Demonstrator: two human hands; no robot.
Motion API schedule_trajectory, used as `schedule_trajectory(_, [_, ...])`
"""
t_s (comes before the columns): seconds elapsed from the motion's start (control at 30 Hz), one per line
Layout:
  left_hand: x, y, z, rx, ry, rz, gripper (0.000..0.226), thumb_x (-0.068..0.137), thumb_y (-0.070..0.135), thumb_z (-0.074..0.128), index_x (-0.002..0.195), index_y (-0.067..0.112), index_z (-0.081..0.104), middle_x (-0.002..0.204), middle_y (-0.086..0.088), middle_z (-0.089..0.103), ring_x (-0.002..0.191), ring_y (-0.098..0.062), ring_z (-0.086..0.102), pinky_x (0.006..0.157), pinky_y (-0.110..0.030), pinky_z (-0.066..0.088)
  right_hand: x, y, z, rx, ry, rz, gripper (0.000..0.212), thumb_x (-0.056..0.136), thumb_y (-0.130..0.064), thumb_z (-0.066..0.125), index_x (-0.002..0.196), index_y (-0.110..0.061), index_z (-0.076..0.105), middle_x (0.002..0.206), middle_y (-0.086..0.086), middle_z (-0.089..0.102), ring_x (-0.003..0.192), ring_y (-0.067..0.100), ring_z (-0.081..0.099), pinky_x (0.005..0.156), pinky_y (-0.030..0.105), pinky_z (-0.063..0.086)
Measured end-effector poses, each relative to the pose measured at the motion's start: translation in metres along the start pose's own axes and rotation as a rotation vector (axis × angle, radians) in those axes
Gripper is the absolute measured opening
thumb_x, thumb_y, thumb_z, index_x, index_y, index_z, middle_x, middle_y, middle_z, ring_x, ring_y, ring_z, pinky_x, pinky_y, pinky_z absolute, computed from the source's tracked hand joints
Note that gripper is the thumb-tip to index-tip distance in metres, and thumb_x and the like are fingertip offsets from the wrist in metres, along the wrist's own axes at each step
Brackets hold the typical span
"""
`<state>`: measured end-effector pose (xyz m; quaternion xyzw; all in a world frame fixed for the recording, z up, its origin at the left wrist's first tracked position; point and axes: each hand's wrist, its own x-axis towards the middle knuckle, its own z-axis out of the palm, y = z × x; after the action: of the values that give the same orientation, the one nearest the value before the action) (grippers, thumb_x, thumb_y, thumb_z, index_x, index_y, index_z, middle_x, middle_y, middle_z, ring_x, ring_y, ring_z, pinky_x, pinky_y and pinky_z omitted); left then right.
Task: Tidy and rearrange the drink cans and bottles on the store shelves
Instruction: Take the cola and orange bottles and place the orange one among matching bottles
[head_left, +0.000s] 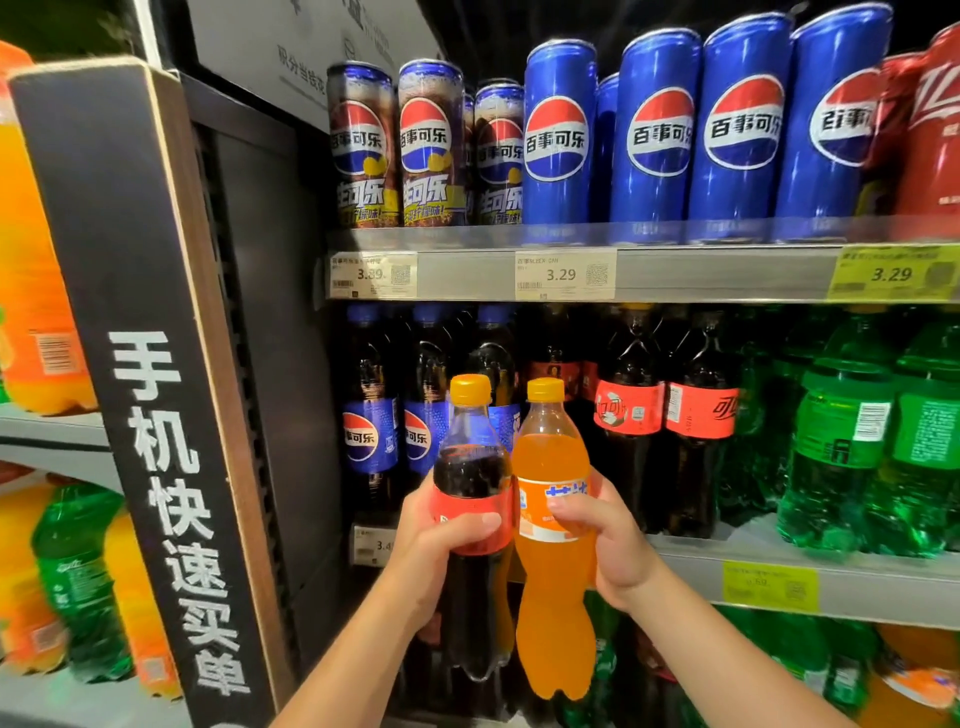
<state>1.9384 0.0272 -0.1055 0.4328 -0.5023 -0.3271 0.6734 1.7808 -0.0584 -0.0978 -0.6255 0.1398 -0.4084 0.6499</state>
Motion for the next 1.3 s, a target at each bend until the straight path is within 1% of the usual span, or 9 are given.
schedule_trajectory(0.17, [0.009,0.013,0.026,-0.009,0.093,-0.007,0.044,0.047,0.033,0.075,0.090,0.020,0.071,0.087,-0.006,0.074,0.083,-0.023,0.070,0.073,-0.034,0.052,-0.017,-0.019,-0.012,0.001,0.036,-0.056,0.059,0.046,-0.030,0.072,0.101,-0.010,0.063,0.084,0.009,0.071,0.077,0.024,0.069,0.065,0.034,0.056])
schedule_trajectory(0.27, [0.017,0.020,0.046,0.005,0.139,-0.048,0.053,0.046,0.031,0.078,0.095,0.013,0.068,0.085,-0.006,0.074,0.082,-0.021,0.070,0.075,-0.033,0.050,-0.024,-0.030,-0.025,0.010,0.107,-0.092,0.056,0.044,-0.029,0.072,0.097,-0.011,0.064,0.081,0.010,0.071,0.073,0.025,0.068,0.063,0.035,0.056])
schedule_trajectory(0.43, [0.033,0.020,0.074,0.048,0.173,-0.130,0.042,0.058,0.023,0.080,0.096,0.011,0.066,0.090,-0.007,0.073,0.084,-0.021,0.069,0.076,-0.029,0.051,-0.035,-0.047,-0.044,0.033,0.187,-0.122,0.058,0.044,-0.027,0.073,0.099,-0.012,0.064,0.085,0.014,0.070,0.075,0.028,0.068,0.063,0.037,0.057])
schedule_trajectory(0.53, [0.045,0.017,0.086,0.090,0.213,-0.152,0.056,0.053,0.029,0.081,0.102,0.015,0.060,0.094,-0.006,0.071,0.086,-0.020,0.069,0.077,-0.032,0.052,-0.042,-0.054,-0.051,0.047,0.210,-0.140,0.055,0.043,-0.026,0.073,0.096,-0.012,0.065,0.081,0.011,0.071,0.070,0.025,0.069,0.060,0.035,0.057])
schedule_trajectory(0.63, [0.058,0.020,0.097,0.113,0.287,-0.117,0.055,0.057,0.025,0.084,0.104,0.016,0.056,0.094,-0.003,0.070,0.087,-0.019,0.068,0.080,-0.034,0.053,-0.047,-0.060,-0.056,0.033,0.238,-0.130,0.056,0.043,-0.023,0.073,0.097,-0.012,0.063,0.078,0.008,0.071,0.068,0.022,0.069,0.056,0.033,0.056])
schedule_trajectory(0.8, [0.070,0.026,0.114,0.220,0.383,-0.040,0.067,0.052,0.036,0.085,0.110,0.021,0.054,0.096,0.002,0.067,0.086,-0.015,0.065,0.074,-0.031,0.053,-0.052,-0.067,-0.061,0.002,0.264,-0.113,0.055,0.046,-0.021,0.073,0.100,-0.014,0.062,0.080,0.007,0.071,0.068,0.020,0.069,0.055,0.031,0.056])
schedule_trajectory(1.03, [0.079,0.038,0.123,0.244,0.505,-0.014,0.050,0.062,0.041,0.083,0.101,0.020,0.060,0.089,0.005,0.064,0.076,-0.005,0.059,0.056,-0.019,0.041,-0.047,-0.074,-0.062,-0.019,0.278,-0.113,0.056,0.047,-0.025,0.073,0.101,-0.013,0.061,0.076,0.003,0.071,0.067,0.019,0.070,0.055,0.030,0.055])
schedule_trajectory(1.13, [0.086,0.043,0.124,0.277,0.527,0.016,0.041,0.063,0.040,0.082,0.090,0.020,0.060,0.083,0.007,0.063,0.072,-0.004,0.058,0.059,-0.022,0.044,-0.044,-0.075,-0.061,-0.018,0.283,-0.115,0.052,0.054,-0.020,0.071,0.104,-0.012,0.060,0.077,0.003,0.071,0.068,0.019,0.070,0.055,0.031,0.055])
schedule_trajectory(1.3, [0.089,0.040,0.129,0.329,0.570,0.045,0.044,0.064,0.039,0.082,0.093,0.019,0.056,0.083,0.008,0.061,0.076,-0.010,0.059,0.066,-0.026,0.045,-0.043,-0.078,-0.061,-0.021,0.283,-0.119,0.044,0.060,-0.019,0.064,0.103,-0.013,0.061,0.079,0.004,0.071,0.068,0.018,0.070,0.054,0.030,0.055])
